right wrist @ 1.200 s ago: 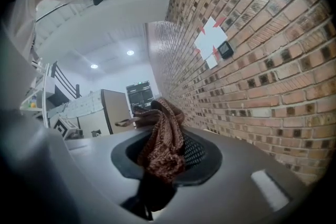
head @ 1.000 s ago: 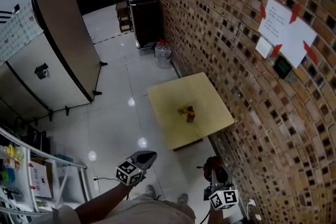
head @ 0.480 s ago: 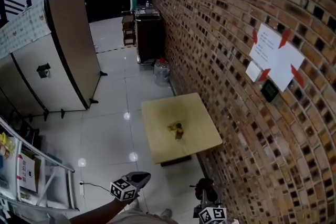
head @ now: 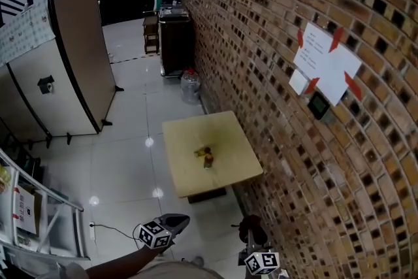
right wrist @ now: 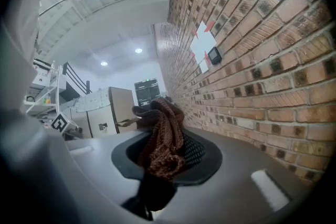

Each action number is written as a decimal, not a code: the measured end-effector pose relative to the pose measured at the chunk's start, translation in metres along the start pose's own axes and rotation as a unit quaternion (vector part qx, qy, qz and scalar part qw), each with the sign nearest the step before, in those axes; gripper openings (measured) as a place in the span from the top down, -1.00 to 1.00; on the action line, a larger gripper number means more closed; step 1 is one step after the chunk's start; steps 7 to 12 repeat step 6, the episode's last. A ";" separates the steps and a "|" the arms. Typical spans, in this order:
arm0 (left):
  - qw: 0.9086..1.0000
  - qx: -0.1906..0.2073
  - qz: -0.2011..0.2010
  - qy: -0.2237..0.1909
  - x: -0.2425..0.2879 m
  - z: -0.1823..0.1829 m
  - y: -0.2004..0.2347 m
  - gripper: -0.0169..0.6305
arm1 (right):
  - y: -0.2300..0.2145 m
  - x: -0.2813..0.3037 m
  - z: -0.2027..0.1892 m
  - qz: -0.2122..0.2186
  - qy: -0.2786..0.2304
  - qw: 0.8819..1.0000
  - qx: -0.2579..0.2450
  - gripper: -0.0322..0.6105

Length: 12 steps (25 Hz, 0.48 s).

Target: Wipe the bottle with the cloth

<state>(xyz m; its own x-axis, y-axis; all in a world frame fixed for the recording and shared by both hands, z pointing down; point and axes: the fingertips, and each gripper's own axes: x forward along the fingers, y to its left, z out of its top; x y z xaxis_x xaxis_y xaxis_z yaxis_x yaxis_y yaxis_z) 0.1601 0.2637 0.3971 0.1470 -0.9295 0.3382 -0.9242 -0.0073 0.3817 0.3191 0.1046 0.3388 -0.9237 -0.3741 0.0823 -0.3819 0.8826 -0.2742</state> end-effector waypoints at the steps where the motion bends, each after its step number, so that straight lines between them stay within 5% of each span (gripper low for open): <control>1: 1.000 -0.001 -0.003 0.005 0.003 -0.006 -0.007 0.91 | -0.004 -0.008 -0.004 -0.003 0.003 1.000 0.003 0.63; 12: 1.000 -0.009 -0.013 0.025 0.008 -0.029 -0.035 0.91 | -0.013 -0.042 -0.014 -0.011 0.021 1.000 0.011 0.63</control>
